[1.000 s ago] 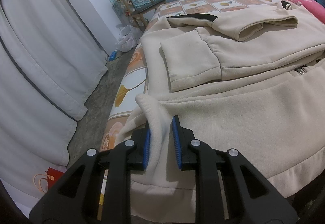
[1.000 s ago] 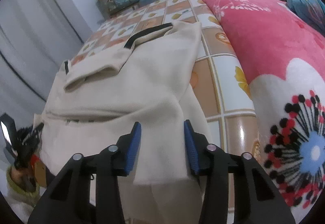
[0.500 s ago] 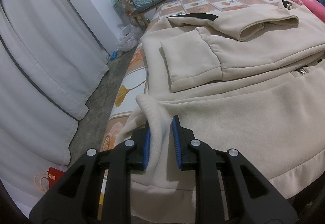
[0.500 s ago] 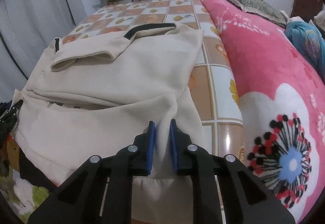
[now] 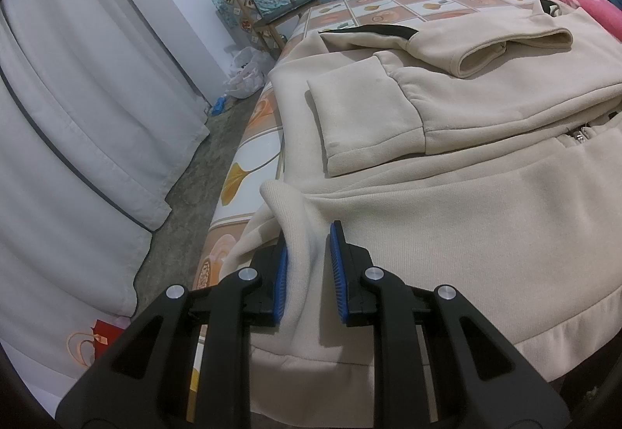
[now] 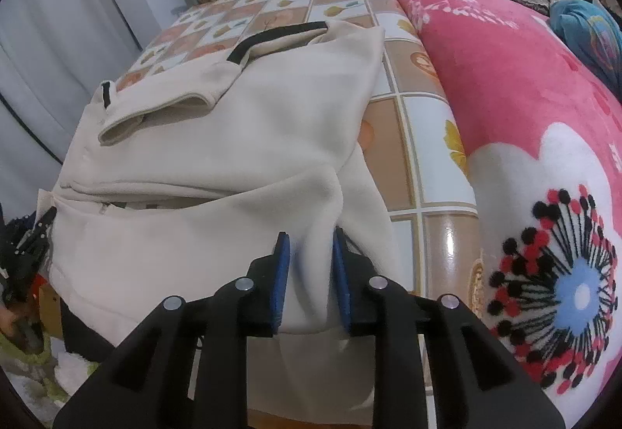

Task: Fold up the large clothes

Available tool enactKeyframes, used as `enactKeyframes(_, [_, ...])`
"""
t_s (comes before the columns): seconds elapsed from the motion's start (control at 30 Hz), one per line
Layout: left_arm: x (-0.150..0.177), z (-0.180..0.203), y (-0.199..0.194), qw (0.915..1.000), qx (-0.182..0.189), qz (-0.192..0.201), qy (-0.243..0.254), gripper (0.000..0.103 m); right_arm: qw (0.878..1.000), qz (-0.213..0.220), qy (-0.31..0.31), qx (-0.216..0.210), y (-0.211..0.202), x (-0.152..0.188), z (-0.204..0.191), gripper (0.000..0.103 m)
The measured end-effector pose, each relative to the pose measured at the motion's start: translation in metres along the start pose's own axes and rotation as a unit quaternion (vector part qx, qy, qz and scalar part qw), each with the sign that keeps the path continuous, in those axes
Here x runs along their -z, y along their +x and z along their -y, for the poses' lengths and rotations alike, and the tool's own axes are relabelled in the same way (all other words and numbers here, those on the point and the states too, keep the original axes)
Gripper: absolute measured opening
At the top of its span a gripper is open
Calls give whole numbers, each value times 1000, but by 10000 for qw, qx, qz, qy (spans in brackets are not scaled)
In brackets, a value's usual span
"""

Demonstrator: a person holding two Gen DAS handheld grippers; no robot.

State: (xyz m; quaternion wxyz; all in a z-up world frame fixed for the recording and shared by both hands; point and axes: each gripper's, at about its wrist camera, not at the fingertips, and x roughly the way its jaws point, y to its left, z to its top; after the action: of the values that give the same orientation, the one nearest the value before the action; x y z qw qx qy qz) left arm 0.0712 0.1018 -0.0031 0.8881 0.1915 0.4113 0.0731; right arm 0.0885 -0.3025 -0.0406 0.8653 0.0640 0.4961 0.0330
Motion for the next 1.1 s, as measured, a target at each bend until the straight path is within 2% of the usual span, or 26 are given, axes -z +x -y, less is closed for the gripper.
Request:
enactKeyframes(0.63, [-1,-1,2,10000,-21,8,17,18,9990,92,-257,361,3,3,-12,25])
enactKeyframes(0.7, [-1,0,2,10000,-15,14,18,18,9988,125,-258,389,2,4,-12,22])
enactKeyframes(0.77, [-1,-1,1,10000,-19,50,4,18,9985,189,-257,443,-1,5,-12,14])
enactKeyframes(0.87, [2,-7,-2,9999,-38,133,-53,8,9986,316,-197,375,-10,6,-11,9])
enactKeyframes(1.1, [15,-28,-36,9975,41,671,-224,6,9961,762,-209,391,-44,18,-16,7])
